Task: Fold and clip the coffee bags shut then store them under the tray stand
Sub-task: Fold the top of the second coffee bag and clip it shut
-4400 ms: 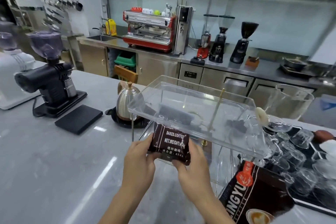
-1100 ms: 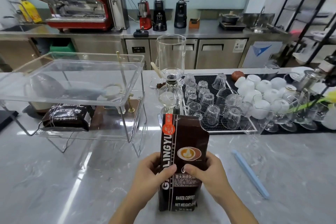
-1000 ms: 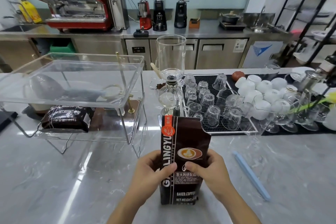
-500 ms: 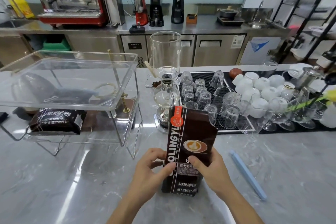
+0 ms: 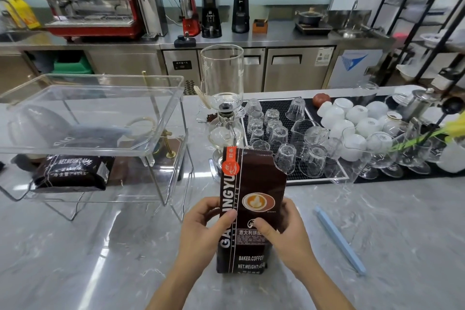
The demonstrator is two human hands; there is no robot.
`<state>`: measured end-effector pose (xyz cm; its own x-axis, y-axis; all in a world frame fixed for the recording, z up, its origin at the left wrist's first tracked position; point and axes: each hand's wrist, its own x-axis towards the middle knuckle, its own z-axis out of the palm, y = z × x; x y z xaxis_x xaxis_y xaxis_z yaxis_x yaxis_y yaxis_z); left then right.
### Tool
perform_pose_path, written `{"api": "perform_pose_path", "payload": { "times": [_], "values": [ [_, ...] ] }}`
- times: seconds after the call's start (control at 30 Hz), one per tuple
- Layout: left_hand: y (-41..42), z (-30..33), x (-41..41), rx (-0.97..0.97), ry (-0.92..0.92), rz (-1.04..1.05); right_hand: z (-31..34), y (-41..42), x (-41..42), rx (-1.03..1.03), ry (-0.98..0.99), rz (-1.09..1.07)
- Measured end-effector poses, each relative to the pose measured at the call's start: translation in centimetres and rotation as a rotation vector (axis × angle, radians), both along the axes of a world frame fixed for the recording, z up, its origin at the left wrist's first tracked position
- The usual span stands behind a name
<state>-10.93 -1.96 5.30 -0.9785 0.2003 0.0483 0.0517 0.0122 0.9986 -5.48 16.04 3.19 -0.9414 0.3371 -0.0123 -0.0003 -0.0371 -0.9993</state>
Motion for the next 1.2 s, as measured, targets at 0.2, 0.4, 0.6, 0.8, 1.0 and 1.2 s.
{"api": "perform_pose_path", "payload": {
  "times": [0.2,0.4,0.6,0.8,1.0,1.2],
  "values": [
    [-0.4,-0.5,0.2,-0.02,0.011,-0.009,-1.2,-0.1,1.2,0.058,0.027,-0.042],
    [-0.5,-0.2,0.4,-0.045,0.016,-0.031,0.4,0.1,0.4,-0.002,0.12,-0.03],
    [-0.7,0.9,-0.1,-0.016,0.148,-0.032,1.7,-0.1,-0.3,-0.104,0.201,-0.056],
    [-0.5,-0.1,-0.2,0.021,0.067,-0.03,0.8,0.1,-0.4,-0.176,0.159,-0.038],
    [0.1,-0.6,0.0,-0.055,0.003,-0.183,0.2,-0.5,-0.3,-0.11,0.012,0.084],
    [0.2,-0.7,0.2,0.052,-0.078,-0.2,-0.1,-1.0,-0.5,-0.161,0.002,0.074]
  ]
}}
